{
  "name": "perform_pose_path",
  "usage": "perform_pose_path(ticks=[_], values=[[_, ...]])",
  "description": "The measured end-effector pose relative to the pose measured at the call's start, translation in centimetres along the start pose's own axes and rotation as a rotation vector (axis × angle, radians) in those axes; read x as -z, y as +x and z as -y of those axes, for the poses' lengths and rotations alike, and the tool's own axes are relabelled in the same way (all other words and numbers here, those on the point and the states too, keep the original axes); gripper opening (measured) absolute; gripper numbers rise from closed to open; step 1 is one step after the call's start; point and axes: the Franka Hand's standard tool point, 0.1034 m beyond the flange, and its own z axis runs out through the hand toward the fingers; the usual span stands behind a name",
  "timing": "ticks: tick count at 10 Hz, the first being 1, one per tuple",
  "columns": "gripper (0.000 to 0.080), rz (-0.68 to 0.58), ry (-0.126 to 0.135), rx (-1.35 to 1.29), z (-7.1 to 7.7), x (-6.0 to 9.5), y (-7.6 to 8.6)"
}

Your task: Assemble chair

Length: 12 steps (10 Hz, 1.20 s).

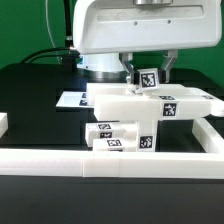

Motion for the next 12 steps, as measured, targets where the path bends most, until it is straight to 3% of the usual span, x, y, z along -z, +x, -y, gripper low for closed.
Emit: perform_pose_path(ticks=[3,7,12], values=[[0.0285,0.007,0.003,-0.268,-0.5,-0.1,0.0],[0.0285,0.014,0.071,-0.668,-1.3,-0.2,0.1],[0.0285,0.01,0.106,-1.004,-1.6,-0.3,0.3]])
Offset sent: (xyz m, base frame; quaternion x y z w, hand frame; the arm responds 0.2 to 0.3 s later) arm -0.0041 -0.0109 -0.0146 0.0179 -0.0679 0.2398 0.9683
